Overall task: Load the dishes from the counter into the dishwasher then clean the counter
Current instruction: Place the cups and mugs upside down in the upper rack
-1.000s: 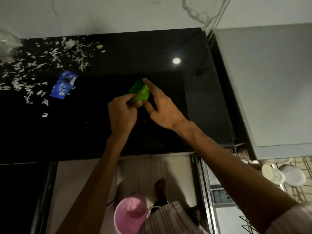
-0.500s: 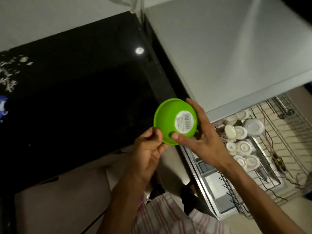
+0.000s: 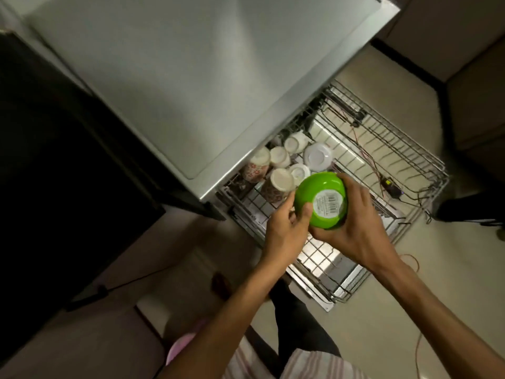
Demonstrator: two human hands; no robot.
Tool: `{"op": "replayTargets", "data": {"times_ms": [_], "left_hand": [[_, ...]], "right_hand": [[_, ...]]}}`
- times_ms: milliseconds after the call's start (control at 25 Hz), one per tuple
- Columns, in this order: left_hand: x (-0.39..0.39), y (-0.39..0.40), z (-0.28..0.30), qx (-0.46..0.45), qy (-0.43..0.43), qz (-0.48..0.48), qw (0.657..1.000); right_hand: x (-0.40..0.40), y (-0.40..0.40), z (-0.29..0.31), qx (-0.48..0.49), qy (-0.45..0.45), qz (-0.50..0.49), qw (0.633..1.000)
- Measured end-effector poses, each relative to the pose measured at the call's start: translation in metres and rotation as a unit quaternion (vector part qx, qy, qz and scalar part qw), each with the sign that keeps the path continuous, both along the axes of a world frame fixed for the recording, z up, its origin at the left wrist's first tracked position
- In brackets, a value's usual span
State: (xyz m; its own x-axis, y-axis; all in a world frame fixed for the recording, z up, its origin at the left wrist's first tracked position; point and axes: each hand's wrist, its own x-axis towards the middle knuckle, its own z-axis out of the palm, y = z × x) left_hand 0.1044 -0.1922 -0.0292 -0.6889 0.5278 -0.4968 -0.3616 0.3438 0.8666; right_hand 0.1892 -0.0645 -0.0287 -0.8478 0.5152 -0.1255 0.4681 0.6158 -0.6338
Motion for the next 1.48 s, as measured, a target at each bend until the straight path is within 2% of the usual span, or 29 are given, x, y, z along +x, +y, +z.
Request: {"op": "replayTargets", "data": {"times_ms": [120,240,480,760,1200,1480], "left_hand": [[-0.001,0.058,-0.044,-0.065,0.082,-0.078,0.991],[-0.010,0.105,-0.085,-0.103,0.098,-0.110,0.984],[-0.023,0.159,-0.157,-0.142,0.117,-0.136,0.974],[-0.020,0.175,-0.186,-0.159,0.170,-0.166,0.958],[-0.017,0.195,-0.215,-0.187,0.182,-0.186,0.947],[-0.010,0.205,-0.226,-0.200,0.209,-0.206,0.935]], "right_hand": [[0.000,0.048,-0.034,0.064,-0.066,-0.004,0.996],[-0.015,0.091,-0.075,0.133,-0.120,0.016,0.984],[-0.038,0.143,-0.148,0.138,-0.174,0.045,0.974],[-0.033,0.155,-0.190,0.111,-0.202,0.075,0.970],[-0.034,0.172,-0.222,0.107,-0.212,0.108,0.965],[-0.028,0.188,-0.239,0.035,-0.198,0.102,0.974]]}}
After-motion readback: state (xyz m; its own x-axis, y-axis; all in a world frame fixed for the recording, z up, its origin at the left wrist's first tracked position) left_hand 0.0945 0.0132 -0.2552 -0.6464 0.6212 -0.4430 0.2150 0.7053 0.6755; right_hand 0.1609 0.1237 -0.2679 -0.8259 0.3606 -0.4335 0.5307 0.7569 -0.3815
